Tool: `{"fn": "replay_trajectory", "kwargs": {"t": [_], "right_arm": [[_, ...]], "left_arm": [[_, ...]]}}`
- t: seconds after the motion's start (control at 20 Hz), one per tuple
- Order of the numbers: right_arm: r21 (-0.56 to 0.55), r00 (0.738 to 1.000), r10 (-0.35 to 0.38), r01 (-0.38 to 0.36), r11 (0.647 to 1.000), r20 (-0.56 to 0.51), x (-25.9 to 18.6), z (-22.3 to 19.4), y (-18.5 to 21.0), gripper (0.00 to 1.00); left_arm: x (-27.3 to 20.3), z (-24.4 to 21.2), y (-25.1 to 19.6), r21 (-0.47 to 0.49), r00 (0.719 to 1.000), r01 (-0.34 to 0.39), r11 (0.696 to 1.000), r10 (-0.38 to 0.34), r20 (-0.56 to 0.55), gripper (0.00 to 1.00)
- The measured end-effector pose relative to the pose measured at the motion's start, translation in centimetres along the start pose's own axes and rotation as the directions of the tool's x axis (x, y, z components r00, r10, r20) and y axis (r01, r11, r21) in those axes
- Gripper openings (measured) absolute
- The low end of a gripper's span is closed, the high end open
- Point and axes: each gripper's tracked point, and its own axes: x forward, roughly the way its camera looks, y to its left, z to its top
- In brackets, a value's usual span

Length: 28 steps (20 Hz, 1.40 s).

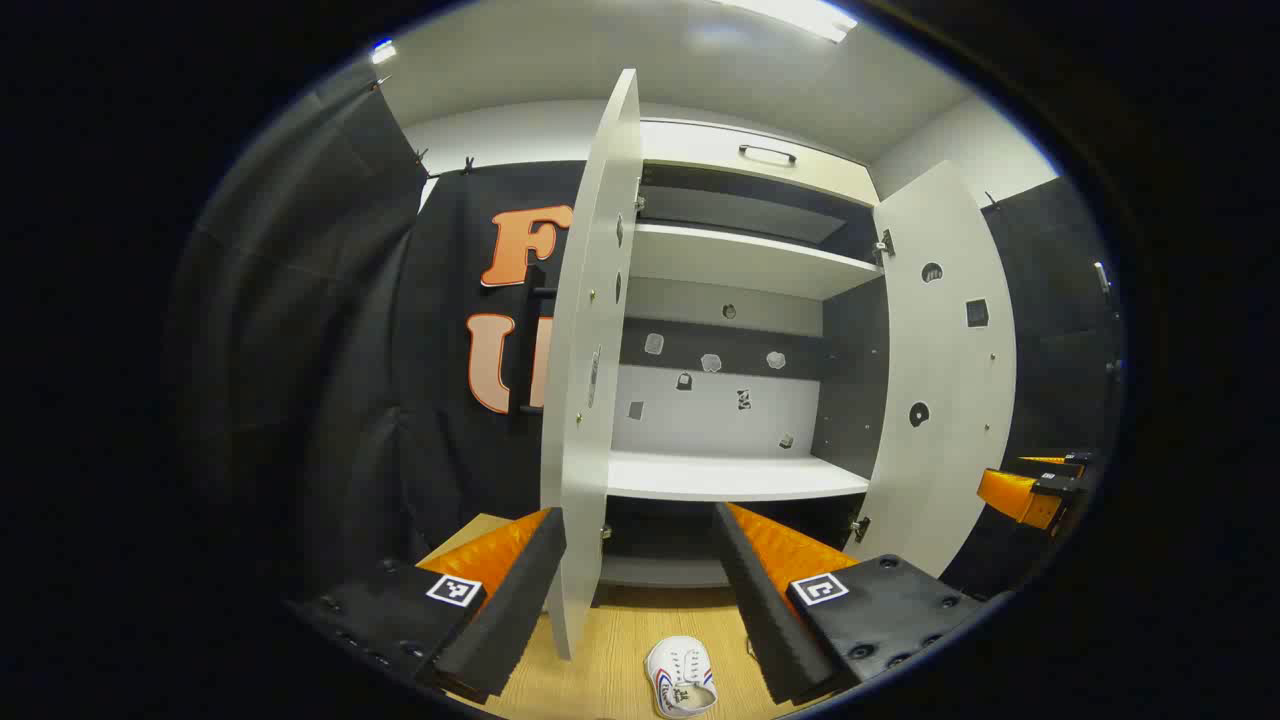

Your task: Grab one shoe with the right hand and put it into the shoe cabinet, grab the other shoe with the left hand and put it into the shoe cabinet; then close the right door with the right hand and the left door with the left hand.

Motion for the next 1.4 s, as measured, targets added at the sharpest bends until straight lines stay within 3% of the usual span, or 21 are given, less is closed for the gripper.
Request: {"fn": "replay_trajectory", "kwargs": {"t": [0.05,0.1,0.35,0.4,0.65,0.7,0.75,0.8,0.85,0.9,1.1,1.4], "right_arm": [[0.001,1.000,0.000,0.000,1.000,0.000,0.0,0.0,0.0,1.00],[0.002,1.000,0.001,-0.001,1.000,0.000,0.1,0.0,0.1,0.95],[-0.007,1.000,0.007,-0.007,1.000,-0.015,0.3,-0.6,0.3,0.95],[-0.011,1.000,0.006,-0.006,1.000,-0.017,0.2,-0.6,0.3,1.00],[-0.011,1.000,-0.001,0.001,1.000,-0.018,0.3,-0.7,0.3,1.00],[-0.011,1.000,-0.002,0.002,1.000,-0.020,0.3,-0.9,0.3,0.95],[-0.011,1.000,-0.003,0.003,1.000,-0.026,0.3,-1.1,0.3,1.00],[-0.010,0.999,-0.003,0.003,1.000,-0.033,0.4,-1.4,0.4,0.95],[-0.009,0.999,0.000,0.000,1.000,-0.039,0.5,-1.7,0.5,1.00],[-0.013,0.999,-0.001,0.000,1.000,-0.044,0.7,-2.2,0.6,0.95],[-0.016,0.995,0.007,-0.009,1.000,-0.102,1.3,-5.3,1.0,0.95],[-0.008,0.970,0.024,-0.026,1.000,-0.241,2.5,-13.1,1.6,0.95]], "left_arm": [[0.0,0.0,0.1,-0.001,1.000,-0.001,1.000,0.001,0.001,0.96],[0.0,-0.1,0.1,-0.002,1.000,-0.001,1.000,0.001,-0.001,0.96],[0.1,-0.4,0.2,-0.009,1.000,0.003,1.000,-0.003,-0.012,0.96],[0.1,-0.4,0.2,-0.008,1.000,0.003,1.000,-0.003,-0.012,0.96],[0.2,-0.8,0.3,-0.010,1.000,0.007,1.000,-0.007,-0.022,0.96],[0.2,-1.0,0.3,-0.010,1.000,0.009,1.000,-0.009,-0.025,0.96],[0.3,-1.2,0.2,-0.011,1.000,0.010,1.000,-0.011,-0.030,0.96],[0.3,-1.2,0.2,-0.012,0.999,0.011,1.000,-0.012,-0.032,0.96],[0.3,-1.3,0.2,-0.013,0.999,0.012,1.000,-0.012,-0.032,0.96],[0.4,-1.2,0.3,-0.013,0.999,0.012,1.000,-0.012,-0.031,0.96],[0.4,-1.6,0.7,-0.013,0.999,0.008,1.000,-0.009,-0.035,0.96],[0.7,-1.1,1.1,-0.004,1.000,0.007,1.000,-0.007,-0.023,0.96]]}}
